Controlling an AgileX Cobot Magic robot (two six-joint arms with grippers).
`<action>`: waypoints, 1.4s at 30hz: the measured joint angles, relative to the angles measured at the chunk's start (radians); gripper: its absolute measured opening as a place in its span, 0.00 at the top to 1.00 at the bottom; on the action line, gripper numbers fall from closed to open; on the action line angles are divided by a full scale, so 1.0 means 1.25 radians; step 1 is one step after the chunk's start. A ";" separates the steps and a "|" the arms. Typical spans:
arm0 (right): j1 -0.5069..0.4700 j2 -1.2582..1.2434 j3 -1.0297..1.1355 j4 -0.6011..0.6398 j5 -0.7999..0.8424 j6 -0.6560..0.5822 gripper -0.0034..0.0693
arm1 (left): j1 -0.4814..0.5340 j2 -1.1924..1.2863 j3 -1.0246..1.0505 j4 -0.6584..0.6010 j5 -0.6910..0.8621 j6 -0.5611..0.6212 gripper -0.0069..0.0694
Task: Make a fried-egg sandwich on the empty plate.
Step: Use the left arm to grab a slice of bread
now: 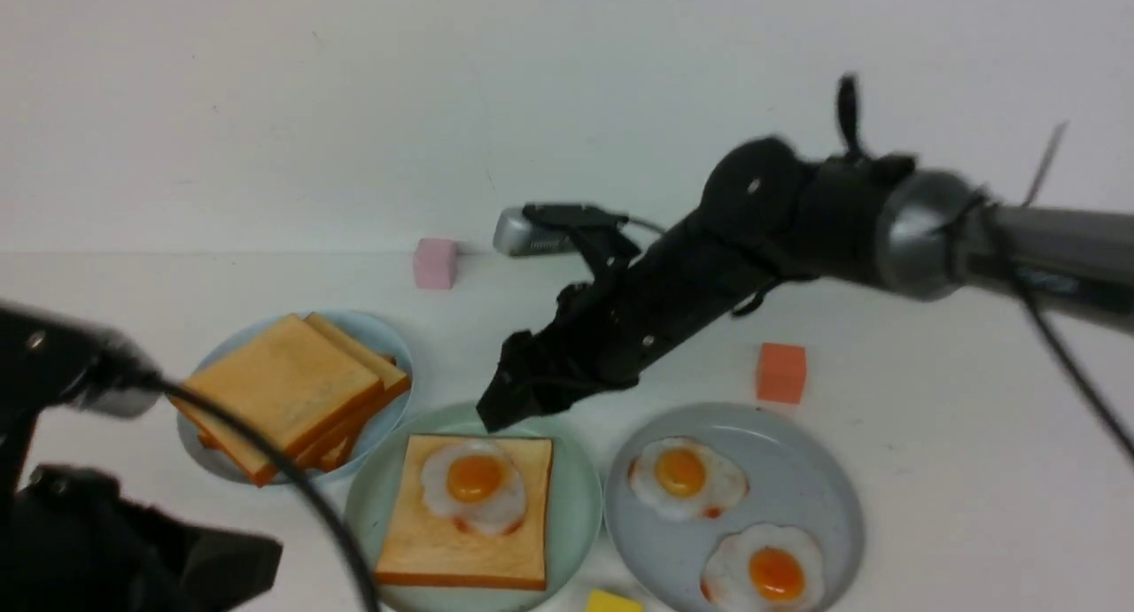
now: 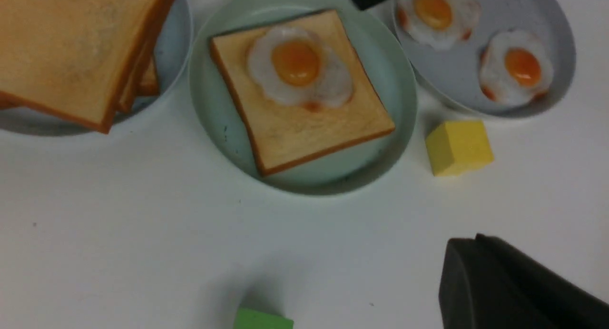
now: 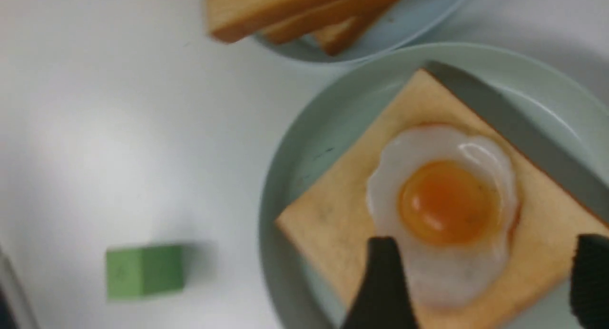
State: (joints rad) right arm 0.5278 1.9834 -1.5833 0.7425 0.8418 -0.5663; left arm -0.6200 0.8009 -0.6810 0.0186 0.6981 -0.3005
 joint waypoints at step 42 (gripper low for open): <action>0.091 -0.465 0.209 -0.245 0.136 0.203 0.15 | 0.697 0.711 -0.100 -0.944 -0.196 0.544 0.40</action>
State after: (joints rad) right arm 0.6413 1.4018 -1.3219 0.4359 1.0124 -0.3124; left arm 0.2515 1.6900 -0.8057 -1.1608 0.4531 0.3796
